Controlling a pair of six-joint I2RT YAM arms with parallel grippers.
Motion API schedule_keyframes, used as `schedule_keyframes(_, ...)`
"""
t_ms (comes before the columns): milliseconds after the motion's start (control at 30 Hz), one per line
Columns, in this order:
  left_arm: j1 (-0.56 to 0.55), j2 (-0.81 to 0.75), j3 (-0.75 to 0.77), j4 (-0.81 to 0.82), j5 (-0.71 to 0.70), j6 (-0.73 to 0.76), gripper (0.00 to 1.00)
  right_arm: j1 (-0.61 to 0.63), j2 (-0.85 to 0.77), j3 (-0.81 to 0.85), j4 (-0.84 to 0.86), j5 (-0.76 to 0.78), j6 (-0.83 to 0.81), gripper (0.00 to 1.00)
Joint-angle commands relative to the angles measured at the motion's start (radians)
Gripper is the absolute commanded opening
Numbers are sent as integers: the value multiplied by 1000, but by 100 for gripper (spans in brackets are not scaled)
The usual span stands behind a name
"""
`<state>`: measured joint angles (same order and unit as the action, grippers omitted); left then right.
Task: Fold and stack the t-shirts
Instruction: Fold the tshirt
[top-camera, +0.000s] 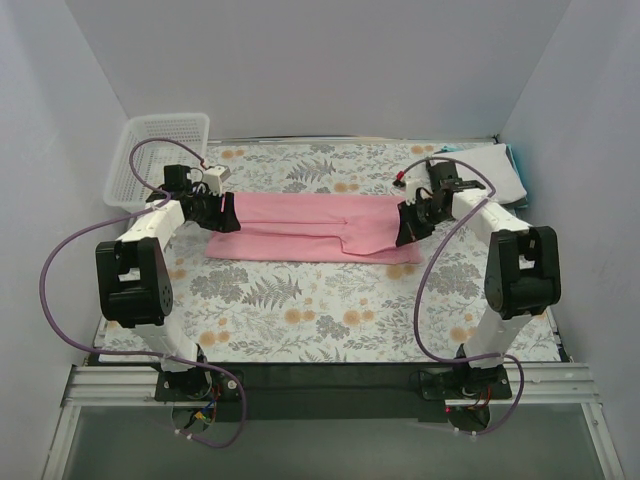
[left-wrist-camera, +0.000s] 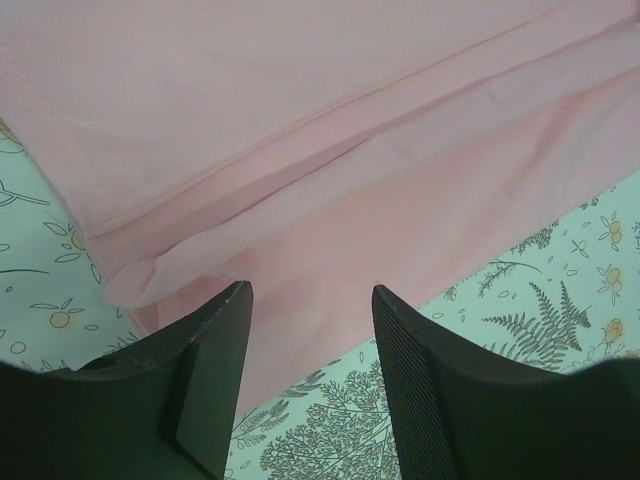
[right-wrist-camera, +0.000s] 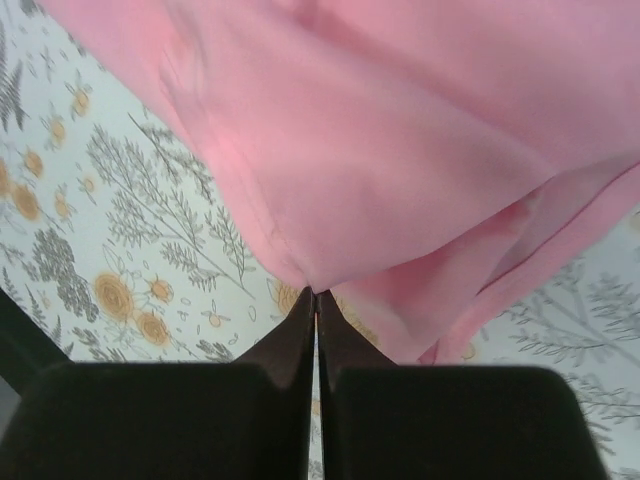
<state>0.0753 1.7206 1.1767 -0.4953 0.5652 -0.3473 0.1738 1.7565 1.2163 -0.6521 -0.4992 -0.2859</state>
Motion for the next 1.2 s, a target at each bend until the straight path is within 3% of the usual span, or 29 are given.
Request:
schedule_keyframes(0, 3, -19, 3, 12, 5, -5, 49, -22, -37, 121, 46, -90, 21, 1)
schedule_keyframes(200, 3, -4, 21, 12, 2, -12, 49, -36, 84, 291, 81, -84, 54, 1)
schedule_keyframes(567, 3, 17, 34, 12, -1, -12, 50, -71, 231, 333, 236, -39, 168, 1)
schedule_keyframes(900, 3, 71, 55, 95, -77, -81, 46, -71, 284, 339, 272, 68, 205, 1)
schedule_keyframes(1033, 3, 166, 110, 104, -106, -108, 39, -69, 267, 358, 232, 79, 200, 19)
schedule_keyframes(1167, 4, 172, 149, 107, -61, -113, 34, -69, 198, 362, 175, 80, 159, 22)
